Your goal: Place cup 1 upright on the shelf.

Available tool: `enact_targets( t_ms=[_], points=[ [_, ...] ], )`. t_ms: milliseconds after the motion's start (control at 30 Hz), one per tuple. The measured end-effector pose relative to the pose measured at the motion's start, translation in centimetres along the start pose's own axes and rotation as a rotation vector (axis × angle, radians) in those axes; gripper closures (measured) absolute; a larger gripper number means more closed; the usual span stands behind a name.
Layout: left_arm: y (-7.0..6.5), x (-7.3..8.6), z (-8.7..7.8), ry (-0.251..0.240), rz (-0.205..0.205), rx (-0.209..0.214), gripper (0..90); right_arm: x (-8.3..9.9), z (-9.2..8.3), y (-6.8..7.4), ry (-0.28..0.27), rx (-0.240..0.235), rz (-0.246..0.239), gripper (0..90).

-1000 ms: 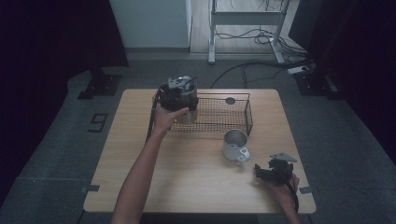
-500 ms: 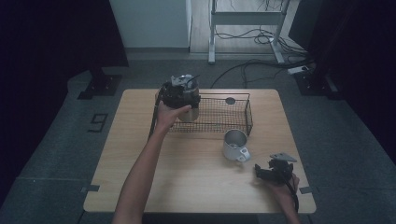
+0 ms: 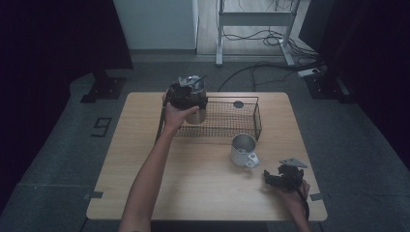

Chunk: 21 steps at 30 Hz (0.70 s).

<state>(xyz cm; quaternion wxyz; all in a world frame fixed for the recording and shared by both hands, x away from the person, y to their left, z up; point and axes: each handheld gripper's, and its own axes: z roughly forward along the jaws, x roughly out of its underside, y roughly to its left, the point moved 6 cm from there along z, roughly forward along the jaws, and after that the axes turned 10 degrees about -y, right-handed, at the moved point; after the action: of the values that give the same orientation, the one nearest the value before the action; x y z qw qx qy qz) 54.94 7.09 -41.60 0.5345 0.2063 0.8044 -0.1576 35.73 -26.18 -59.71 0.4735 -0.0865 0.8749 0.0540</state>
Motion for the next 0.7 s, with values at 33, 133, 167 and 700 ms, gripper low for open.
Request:
enact_targets(
  t_ms=[33,133,167,700],
  points=[
    [0.1,0.1,0.1,0.002,-0.001,-0.002,3.8,0.0,0.0,0.0,0.0,0.0,0.0,6.9],
    [0.2,0.3,0.6,0.006,-0.003,-0.01,3.8,0.0,0.0,0.0,0.0,0.0,-0.001,6.9],
    [0.3,0.4,0.7,0.011,0.0,-0.009,3.8,0.0,0.0,0.0,0.0,0.0,0.0,6.9],
    [1.2,2.1,2.3,0.032,-0.015,-0.053,3.8,0.0,0.0,0.0,-0.002,-0.002,-0.002,7.2]
  ],
)
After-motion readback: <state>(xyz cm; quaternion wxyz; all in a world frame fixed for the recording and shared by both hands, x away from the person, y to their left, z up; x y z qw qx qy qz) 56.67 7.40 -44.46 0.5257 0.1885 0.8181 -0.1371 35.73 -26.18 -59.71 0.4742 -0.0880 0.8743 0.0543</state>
